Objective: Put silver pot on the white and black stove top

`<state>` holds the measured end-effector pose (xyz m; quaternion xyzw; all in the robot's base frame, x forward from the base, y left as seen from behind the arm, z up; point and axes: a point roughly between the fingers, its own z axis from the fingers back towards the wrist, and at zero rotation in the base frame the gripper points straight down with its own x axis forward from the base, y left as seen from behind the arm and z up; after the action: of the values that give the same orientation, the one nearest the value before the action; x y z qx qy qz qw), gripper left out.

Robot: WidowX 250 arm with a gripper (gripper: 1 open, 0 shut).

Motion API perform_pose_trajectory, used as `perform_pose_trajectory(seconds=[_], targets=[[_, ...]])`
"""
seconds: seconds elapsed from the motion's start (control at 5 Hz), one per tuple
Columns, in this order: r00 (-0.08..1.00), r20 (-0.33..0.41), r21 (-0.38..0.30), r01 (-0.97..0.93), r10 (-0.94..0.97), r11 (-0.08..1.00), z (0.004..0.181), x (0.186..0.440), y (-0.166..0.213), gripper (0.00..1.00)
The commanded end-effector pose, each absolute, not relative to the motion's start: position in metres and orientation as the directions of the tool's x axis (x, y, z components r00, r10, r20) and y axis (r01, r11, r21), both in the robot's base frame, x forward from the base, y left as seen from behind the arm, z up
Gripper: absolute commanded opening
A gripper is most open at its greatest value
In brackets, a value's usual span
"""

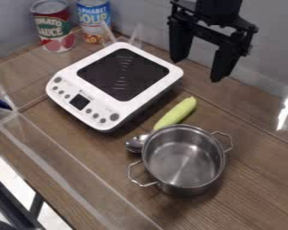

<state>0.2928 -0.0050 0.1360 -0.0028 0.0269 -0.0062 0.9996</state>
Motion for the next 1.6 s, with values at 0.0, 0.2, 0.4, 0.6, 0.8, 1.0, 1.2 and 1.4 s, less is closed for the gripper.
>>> perform_pose_trajectory(seconds=[0.0, 0.2, 0.4, 0.6, 0.8, 1.0, 1.2, 1.4], targets=[[0.999, -0.055, -0.007, -0.001, 0.000, 1.000, 0.136, 0.295, -0.014, 1.00], [0.998, -0.054, -0.008, 0.029, -0.029, 1.000, 0.143, 0.301, -0.008, 1.00], [0.998, -0.043, -0.012, 0.048, -0.049, 0.999, 0.153, 0.311, 0.005, 1.00], [0.997, -0.045, -0.041, 0.059, -0.061, 0.997, 0.160, 0.304, 0.013, 1.00], [0.998, -0.050, -0.054, 0.029, -0.031, 0.998, 0.157, 0.303, 0.006, 1.00], [0.998, -0.055, -0.060, 0.009, -0.013, 0.998, 0.155, 0.302, -0.003, 1.00], [0.997, -0.064, -0.064, 0.027, -0.031, 0.998, 0.159, 0.300, -0.019, 1.00], [0.996, -0.075, -0.065, 0.040, -0.045, 0.997, 0.162, 0.299, -0.029, 1.00]])
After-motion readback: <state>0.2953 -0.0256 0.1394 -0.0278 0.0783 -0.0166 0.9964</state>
